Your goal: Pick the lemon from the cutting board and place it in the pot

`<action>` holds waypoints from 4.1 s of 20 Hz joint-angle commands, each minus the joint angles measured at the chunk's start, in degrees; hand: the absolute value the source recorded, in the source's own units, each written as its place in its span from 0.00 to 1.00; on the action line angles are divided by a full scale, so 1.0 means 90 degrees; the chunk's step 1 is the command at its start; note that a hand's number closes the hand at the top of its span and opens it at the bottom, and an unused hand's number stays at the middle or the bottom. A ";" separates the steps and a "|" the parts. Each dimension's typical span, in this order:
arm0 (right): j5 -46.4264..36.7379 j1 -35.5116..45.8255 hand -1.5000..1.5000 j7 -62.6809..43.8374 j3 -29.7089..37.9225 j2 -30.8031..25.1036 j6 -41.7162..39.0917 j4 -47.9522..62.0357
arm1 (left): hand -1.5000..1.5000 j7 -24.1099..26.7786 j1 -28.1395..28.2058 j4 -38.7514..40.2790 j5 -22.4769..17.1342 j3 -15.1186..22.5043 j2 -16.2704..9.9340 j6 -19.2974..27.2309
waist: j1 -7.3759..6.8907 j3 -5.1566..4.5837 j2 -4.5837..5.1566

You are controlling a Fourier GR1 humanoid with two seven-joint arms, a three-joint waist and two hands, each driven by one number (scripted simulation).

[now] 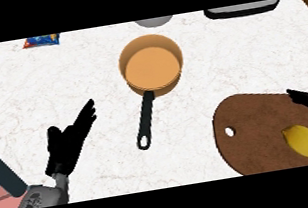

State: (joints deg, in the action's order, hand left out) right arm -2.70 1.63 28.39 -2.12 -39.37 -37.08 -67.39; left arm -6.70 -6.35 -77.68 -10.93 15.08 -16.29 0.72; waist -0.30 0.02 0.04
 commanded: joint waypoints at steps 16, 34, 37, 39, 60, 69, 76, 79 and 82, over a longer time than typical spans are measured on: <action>-0.0707 0.0563 1.00 0.1629 -0.0920 0.0642 0.0077 0.1532 | 0.50 0.0184 -0.0017 0.0304 0.0211 -0.0288 0.0155 -0.0314 | -0.0020 0.0007 0.0020; 0.0563 0.3607 1.00 0.1249 0.0301 0.0962 0.0677 0.4558 | 0.50 -0.0246 -0.0205 0.0014 0.0257 -0.0220 0.0354 -0.0360 | -0.0252 0.0024 0.0084; 0.0046 0.3661 1.00 0.1965 0.0089 0.1104 0.1450 0.4572 | 0.50 -0.0130 0.0018 -0.0180 0.0292 -0.0271 0.0286 -0.0374 | -0.0222 0.0019 0.0060; 0.0211 0.3961 1.00 0.1842 0.0269 0.1300 0.1317 0.4830 | 0.50 -0.0301 0.0273 -0.0519 0.0452 -0.0189 0.0334 -0.0213 | -0.0152 0.0011 0.0034; -0.0817 0.4563 1.00 -0.1351 -0.0243 0.1394 0.3051 0.0859 | 0.50 -0.0244 0.0017 0.0018 0.0372 -0.0813 0.0310 -0.0772 | 0.0029 -0.0007 -0.0022; -0.1543 0.6164 1.00 -0.3303 -0.0811 0.1977 0.2802 0.0701 | 0.50 -0.0269 -0.0061 0.0011 0.0557 -0.0735 0.0527 -0.0699 | -0.0051 -0.0008 -0.0003; -0.2431 0.7082 1.00 -0.3246 -0.1228 0.2641 0.2910 0.2040 | 0.50 -0.0566 -0.0222 -0.0202 0.0668 -0.0798 0.0521 -0.0624 | -0.0140 -0.0004 0.0030; -0.3068 0.7178 1.00 -0.3350 -0.1728 0.2962 0.3203 0.2373 | 0.50 0.0011 -0.0253 0.0497 0.0873 -0.0698 0.0766 -0.0572 | -0.0101 -0.0010 0.0050; -0.3880 0.7556 1.00 -0.3890 -0.2331 0.2930 0.3270 0.2540 | 0.50 -0.0422 0.0099 -0.0407 0.0764 -0.0622 0.0593 -0.0635 | -0.0229 -0.0008 0.0011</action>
State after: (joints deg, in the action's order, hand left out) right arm -30.55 66.48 -3.39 -17.84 -14.46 -8.84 -47.41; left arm -8.36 -5.98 -78.30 -3.97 9.04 -10.78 -5.02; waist -1.79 -0.06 0.28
